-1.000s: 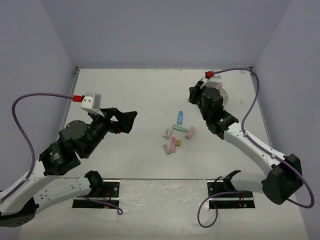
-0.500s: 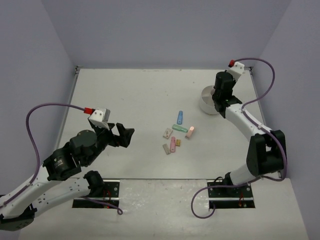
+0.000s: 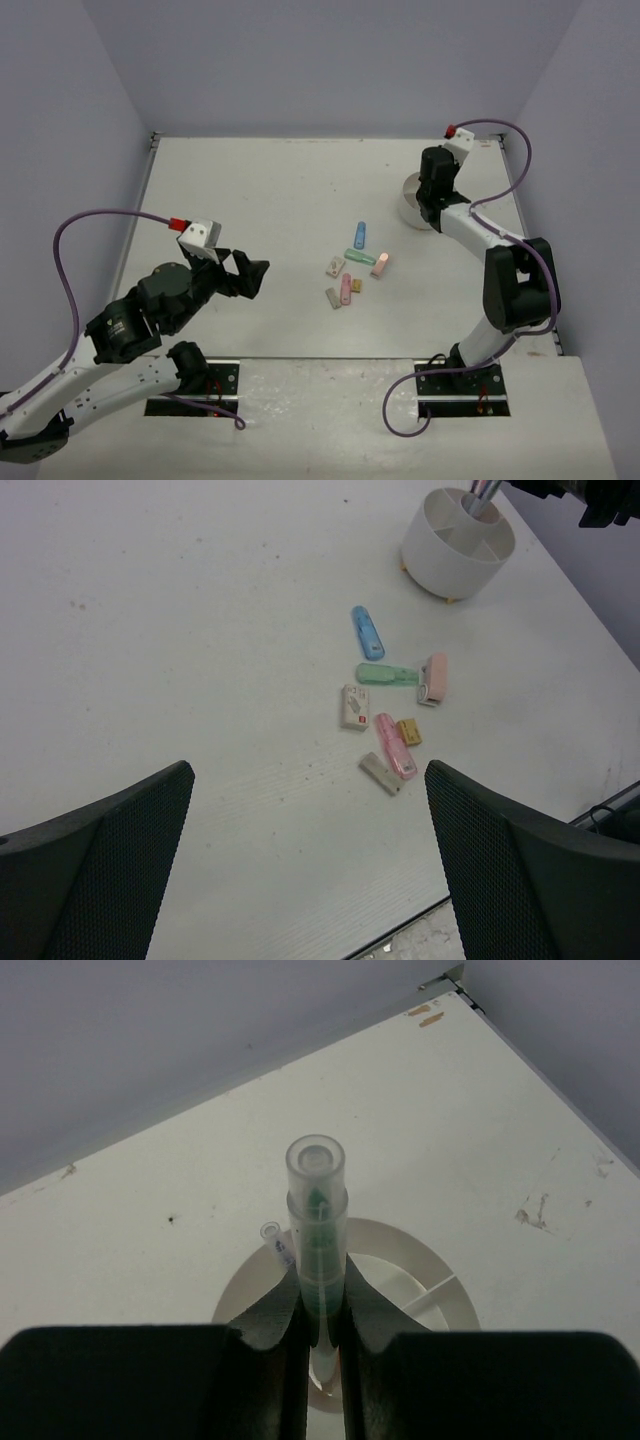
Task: Sort the stationery into containers
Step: Place the pen in the storage box, then pick up the stationery from the center of the board.
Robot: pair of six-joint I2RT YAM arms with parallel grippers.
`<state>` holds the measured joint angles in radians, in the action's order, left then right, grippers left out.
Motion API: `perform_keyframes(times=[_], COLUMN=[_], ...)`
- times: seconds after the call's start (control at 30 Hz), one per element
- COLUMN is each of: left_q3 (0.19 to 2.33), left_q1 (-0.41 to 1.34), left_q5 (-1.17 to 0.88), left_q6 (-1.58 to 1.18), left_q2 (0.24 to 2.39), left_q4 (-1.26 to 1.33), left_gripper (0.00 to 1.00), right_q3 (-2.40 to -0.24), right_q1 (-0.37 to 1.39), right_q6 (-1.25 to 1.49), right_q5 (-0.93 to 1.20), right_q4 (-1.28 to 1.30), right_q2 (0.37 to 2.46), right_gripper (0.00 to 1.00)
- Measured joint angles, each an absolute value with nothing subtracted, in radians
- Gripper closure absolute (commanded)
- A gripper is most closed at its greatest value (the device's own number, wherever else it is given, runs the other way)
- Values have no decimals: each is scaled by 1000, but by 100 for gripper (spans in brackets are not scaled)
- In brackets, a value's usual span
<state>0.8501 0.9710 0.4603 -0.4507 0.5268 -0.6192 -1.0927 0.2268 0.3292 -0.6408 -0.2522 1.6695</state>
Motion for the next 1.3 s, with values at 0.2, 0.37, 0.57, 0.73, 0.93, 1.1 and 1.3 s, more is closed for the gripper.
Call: perform_keyframes(times=[0.2, 0.37, 0.57, 0.73, 0.93, 1.1, 1.3], left_q3=[850, 850, 850, 850, 851, 851, 851], left_q1=[971, 971, 971, 970, 936, 923, 923], left_q5=[460, 460, 467, 536, 614, 622, 617], left_q6=[-451, -450, -449, -467, -504, -514, -516], left_q2=[522, 516, 516, 520, 591, 674, 676], left_q4=[-619, -618, -618, -627, -666, -687, -698], left_gripper=[0, 0, 0, 0, 0, 0, 0], right_q3=[-1100, -1112, -1116, -1115, -1111, -1027, -1049], right_q1=[227, 227, 230, 308, 528, 590, 589], right_q6=[332, 344, 395, 437, 466, 524, 578], right_q5=[-623, -605, -554, -495, -425, -365, -305], right_q4=[-245, -231, -138, 23, 204, 293, 371], right_q2=[1670, 1669, 1621, 1422, 1232, 1225, 1365], right_gripper=[52, 43, 35, 22, 5, 1, 12])
